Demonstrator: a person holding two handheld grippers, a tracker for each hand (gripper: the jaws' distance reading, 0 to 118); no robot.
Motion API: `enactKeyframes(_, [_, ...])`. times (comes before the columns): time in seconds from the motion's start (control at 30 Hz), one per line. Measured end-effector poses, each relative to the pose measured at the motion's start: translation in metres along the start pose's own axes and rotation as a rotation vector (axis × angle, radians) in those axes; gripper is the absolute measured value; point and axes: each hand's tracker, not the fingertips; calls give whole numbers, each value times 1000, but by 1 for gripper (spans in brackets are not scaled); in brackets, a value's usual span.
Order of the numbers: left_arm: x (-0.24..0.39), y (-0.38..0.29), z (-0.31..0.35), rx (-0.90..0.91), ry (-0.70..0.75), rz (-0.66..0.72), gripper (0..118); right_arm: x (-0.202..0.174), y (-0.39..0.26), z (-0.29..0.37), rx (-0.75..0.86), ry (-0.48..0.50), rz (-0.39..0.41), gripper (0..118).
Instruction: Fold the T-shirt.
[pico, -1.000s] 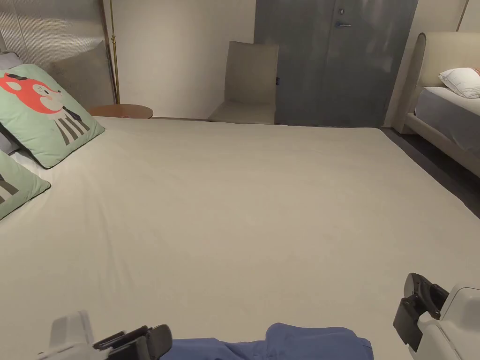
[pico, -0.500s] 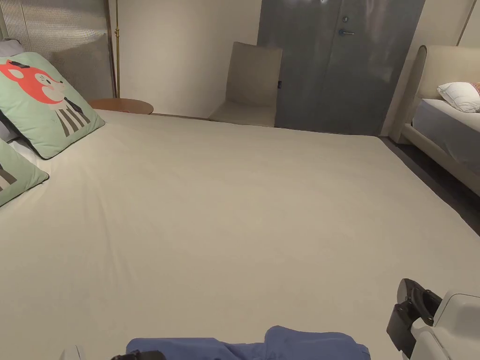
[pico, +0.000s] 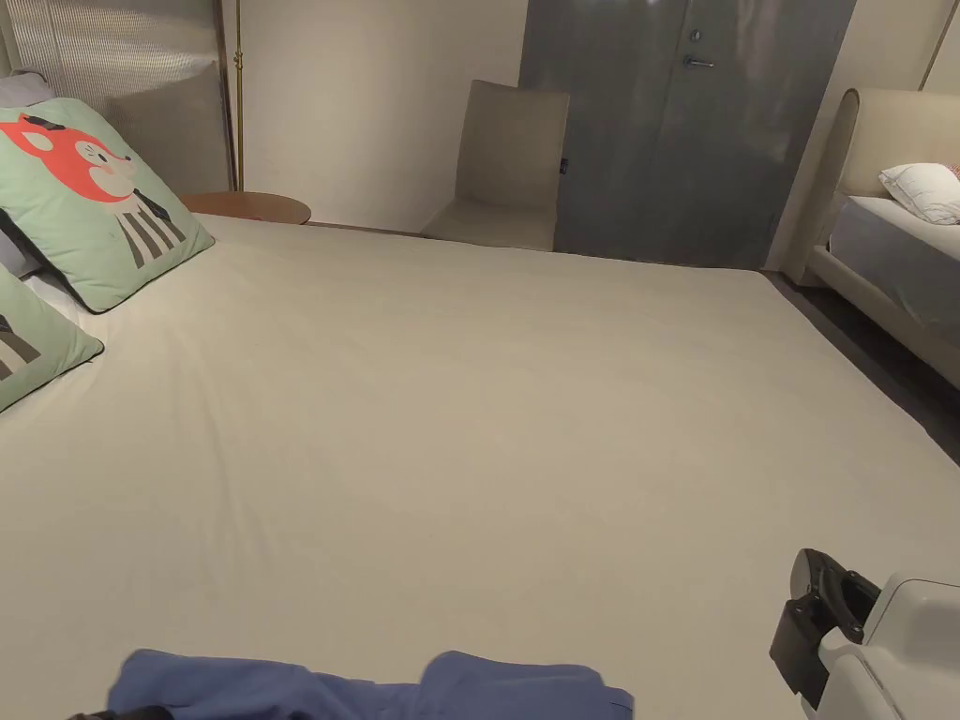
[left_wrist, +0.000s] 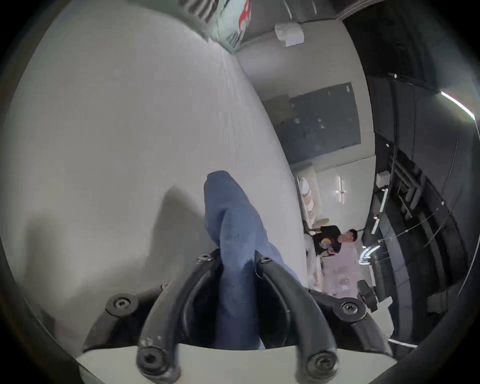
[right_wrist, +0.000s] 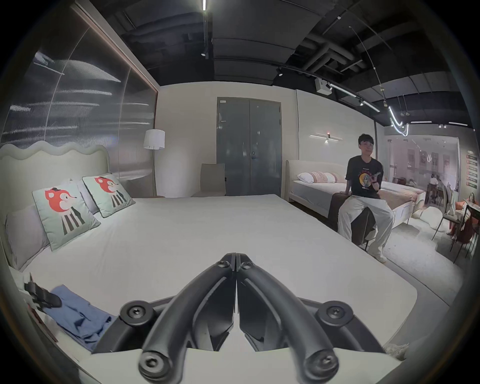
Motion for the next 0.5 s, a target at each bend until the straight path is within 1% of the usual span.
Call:
enactKeyframes(0.1, [18, 5, 16, 26, 60, -94, 13, -3, -3, -2, -4, 14, -10, 1])
enactKeyframes(0.17, [41, 0, 18, 11, 24, -157, 13, -6, -5, -3, -10, 29, -16, 1])
enactKeyframes(0.27, [83, -15, 3, -27, -84, -252, 13, -7, -7, -4, -12, 40, -16, 1])
enactKeyframes(0.37, [128, -38, -34, -93, -148, -340, 13, -1, -8, -2, -11, 42, -24, 1])
enactKeyframes(0.43, [155, -60, -66, -157, -163, -404, 13, 5, -8, 0, -6, 34, -33, 1])
enactKeyframes(0.5, [169, -83, -101, -228, -160, -451, 13, 13, -9, 2, -2, 23, -47, 1])
